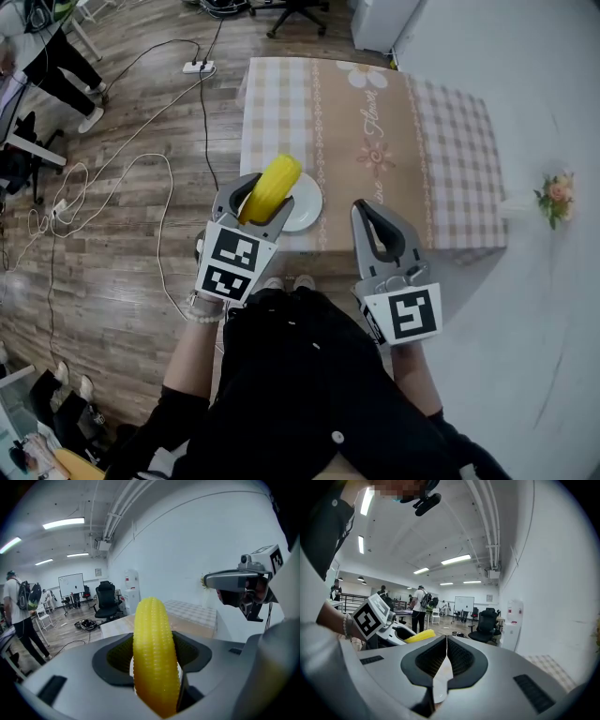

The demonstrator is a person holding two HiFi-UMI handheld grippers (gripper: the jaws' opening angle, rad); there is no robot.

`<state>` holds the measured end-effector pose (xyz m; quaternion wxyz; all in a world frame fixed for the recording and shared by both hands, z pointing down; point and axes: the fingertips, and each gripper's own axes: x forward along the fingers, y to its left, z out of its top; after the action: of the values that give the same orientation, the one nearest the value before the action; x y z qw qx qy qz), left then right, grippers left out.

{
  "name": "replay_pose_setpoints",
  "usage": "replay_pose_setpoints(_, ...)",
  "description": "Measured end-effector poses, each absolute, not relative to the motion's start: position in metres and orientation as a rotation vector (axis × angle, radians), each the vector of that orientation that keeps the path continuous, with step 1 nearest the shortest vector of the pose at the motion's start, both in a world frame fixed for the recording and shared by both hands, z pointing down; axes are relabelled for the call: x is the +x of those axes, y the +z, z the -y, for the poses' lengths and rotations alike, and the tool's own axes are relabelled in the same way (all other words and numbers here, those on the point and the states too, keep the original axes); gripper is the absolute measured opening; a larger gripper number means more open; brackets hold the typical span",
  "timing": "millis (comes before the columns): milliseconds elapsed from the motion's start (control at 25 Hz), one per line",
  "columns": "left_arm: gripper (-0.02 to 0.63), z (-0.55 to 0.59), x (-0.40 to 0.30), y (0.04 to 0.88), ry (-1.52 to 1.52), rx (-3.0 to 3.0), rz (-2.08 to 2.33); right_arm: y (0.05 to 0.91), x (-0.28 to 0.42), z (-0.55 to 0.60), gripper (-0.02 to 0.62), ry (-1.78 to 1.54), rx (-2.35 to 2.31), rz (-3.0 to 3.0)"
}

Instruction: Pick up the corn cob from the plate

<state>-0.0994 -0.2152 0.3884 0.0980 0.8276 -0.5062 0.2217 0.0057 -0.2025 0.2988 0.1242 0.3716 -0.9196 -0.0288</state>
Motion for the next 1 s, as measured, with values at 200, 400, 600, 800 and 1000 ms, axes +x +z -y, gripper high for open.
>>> replay_pose_setpoints(200,0.261,0.208,-0.104,0.37,0.648,2.471,1.535,0.297,0.001,0.204,0.041,-0.095,1.064,2.694)
replay_pose_setpoints(400,0.261,0.201,-0.106,0.354,0.628,2.483,1.569,0.296,-0.004,0.206,0.041,-0.109,1.04,2.708)
replay_pose_setpoints(600,0.261,0.193,-0.106,0.345,0.616,2.481,1.602,0.296,-0.007,0.208,0.041,-0.121,1.018,2.718)
replay_pose_setpoints(800,0.261,0.188,-0.106,0.338,0.611,2.493,1.615,0.297,-0.01,0.208,0.041,-0.125,0.997,2.721)
replay_pose_setpoints(1000,0.261,0.188,-0.106,0.33,0.607,2.507,1.636,0.298,-0.013,0.209,0.041,-0.133,0.976,2.726)
